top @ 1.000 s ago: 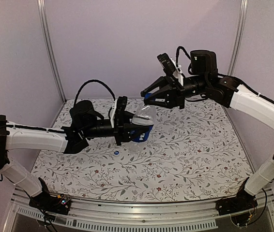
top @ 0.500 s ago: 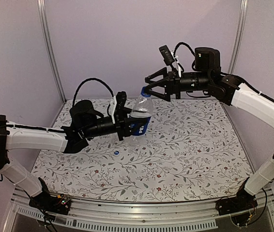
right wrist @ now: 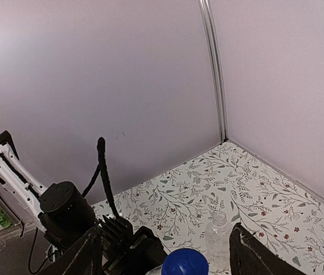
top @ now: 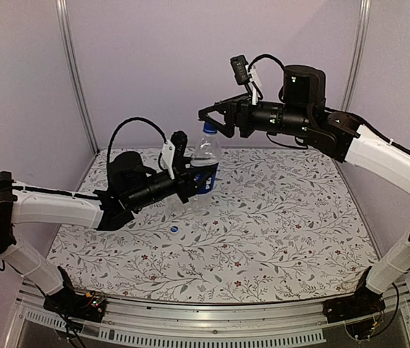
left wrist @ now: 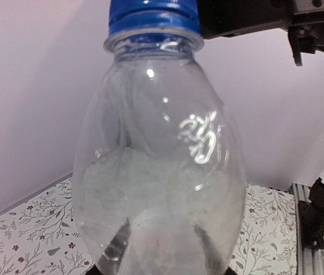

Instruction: Unscrew the bottle caps

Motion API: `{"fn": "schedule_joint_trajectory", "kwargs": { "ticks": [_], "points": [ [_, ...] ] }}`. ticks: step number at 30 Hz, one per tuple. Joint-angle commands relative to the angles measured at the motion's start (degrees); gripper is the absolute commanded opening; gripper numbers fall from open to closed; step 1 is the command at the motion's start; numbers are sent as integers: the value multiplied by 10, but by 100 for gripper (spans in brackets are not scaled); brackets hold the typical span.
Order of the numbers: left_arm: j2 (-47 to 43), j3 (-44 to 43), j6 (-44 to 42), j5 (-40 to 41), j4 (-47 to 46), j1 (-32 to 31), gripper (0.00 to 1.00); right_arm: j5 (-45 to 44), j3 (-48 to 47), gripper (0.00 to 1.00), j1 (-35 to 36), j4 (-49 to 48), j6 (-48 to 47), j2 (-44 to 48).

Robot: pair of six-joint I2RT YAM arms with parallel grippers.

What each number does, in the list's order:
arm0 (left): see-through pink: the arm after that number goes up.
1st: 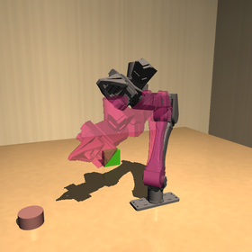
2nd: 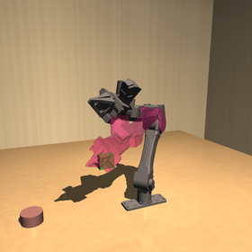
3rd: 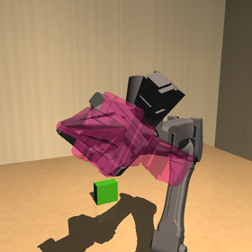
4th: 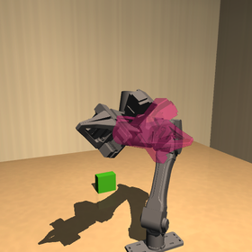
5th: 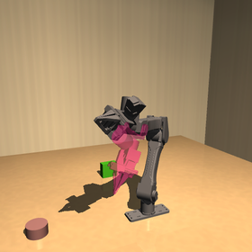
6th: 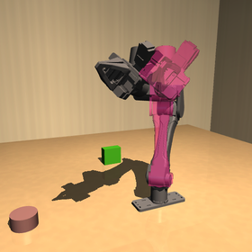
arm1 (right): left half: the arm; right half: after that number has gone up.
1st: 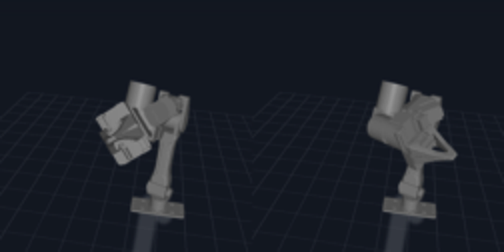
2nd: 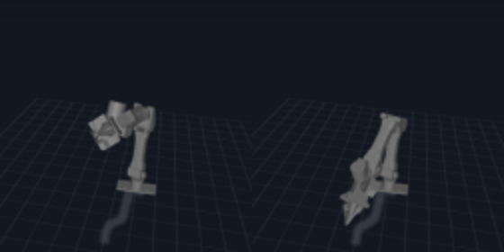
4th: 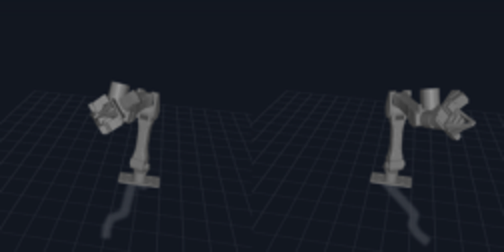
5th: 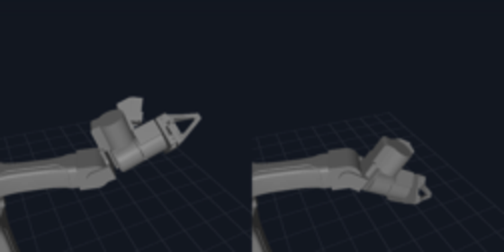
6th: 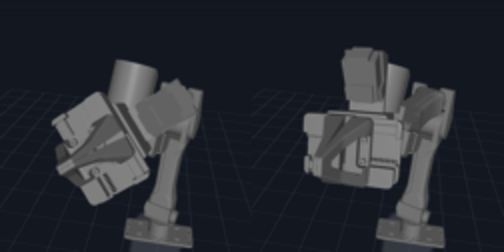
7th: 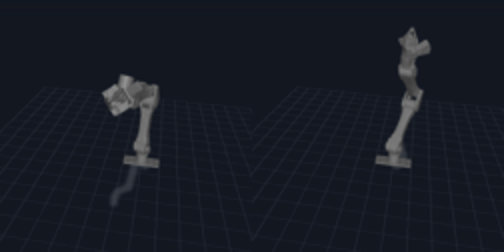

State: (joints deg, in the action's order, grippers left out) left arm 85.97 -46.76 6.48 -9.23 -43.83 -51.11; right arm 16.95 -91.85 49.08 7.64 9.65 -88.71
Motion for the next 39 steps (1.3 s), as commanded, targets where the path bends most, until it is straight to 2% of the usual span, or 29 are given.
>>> {"fn": "schedule_joint_trajectory", "kwargs": {
  "ticks": [1,6,10,26,30,33,39],
  "points": [
    [1,6,5,47,-9,-8,31,-58,-25,72,6,25,14,-23],
    [-3,8,4,54,-11,-10,31,-67,-30,70,8,37,13,-35],
    [-5,9,2,58,-10,-10,31,-61,-31,63,8,37,16,-42],
    [-7,10,-7,68,-5,-13,31,-36,-30,25,8,32,16,-49],
    [-8,10,-8,65,-6,-14,31,-17,-23,11,8,23,11,-48],
    [-5,10,-14,30,-5,-13,32,12,-2,0,8,-1,-11,-39],
    [5,19,-18,-102,-31,-11,35,127,19,0,5,-13,-102,-21]
  ]
}}
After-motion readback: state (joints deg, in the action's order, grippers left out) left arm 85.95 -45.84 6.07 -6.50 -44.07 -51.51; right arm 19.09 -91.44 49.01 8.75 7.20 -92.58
